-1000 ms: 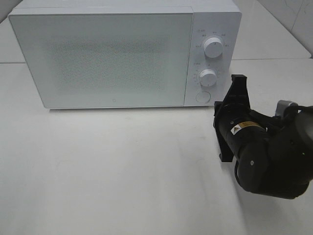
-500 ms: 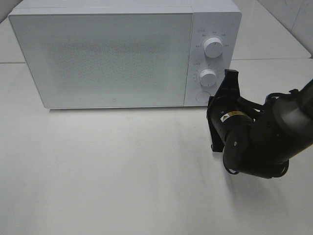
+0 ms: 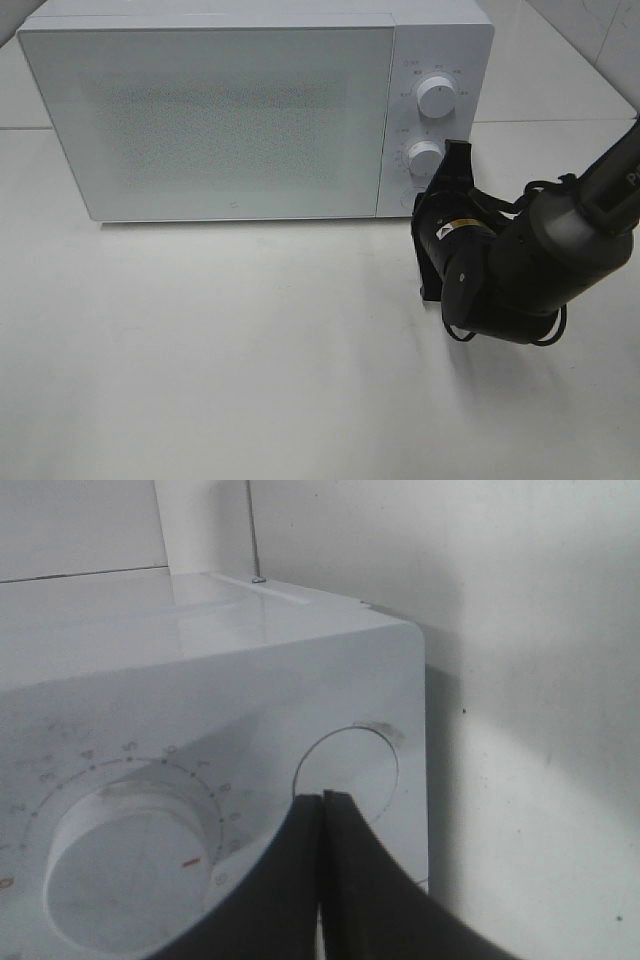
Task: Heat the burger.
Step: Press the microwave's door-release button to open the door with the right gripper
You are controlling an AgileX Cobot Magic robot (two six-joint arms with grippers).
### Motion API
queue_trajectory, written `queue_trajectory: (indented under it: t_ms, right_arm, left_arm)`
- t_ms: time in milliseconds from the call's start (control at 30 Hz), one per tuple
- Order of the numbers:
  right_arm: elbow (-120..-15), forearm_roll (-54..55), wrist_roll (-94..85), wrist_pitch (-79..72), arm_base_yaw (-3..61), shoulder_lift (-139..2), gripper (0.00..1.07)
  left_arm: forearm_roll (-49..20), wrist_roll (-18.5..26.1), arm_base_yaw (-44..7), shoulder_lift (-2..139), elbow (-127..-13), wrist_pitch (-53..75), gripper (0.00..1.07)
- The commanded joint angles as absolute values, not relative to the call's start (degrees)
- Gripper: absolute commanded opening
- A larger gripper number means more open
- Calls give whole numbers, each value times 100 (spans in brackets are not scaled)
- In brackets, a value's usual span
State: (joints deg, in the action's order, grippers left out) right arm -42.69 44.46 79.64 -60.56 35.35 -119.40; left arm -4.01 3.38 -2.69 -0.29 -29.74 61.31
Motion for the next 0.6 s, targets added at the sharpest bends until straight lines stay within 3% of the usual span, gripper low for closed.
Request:
queue_trajectory:
  t_ms: [33,600]
  right_arm:
    - [-4360,4354,7878,-5924,3466,-11963,0]
    - [-4738,4286,7861,-5953,3312,-12267,0]
  left_arm:
    - [-447,355,-258,-120,-2956,6119,98]
    - [-447,355,-258,-120,-2956,6119,98]
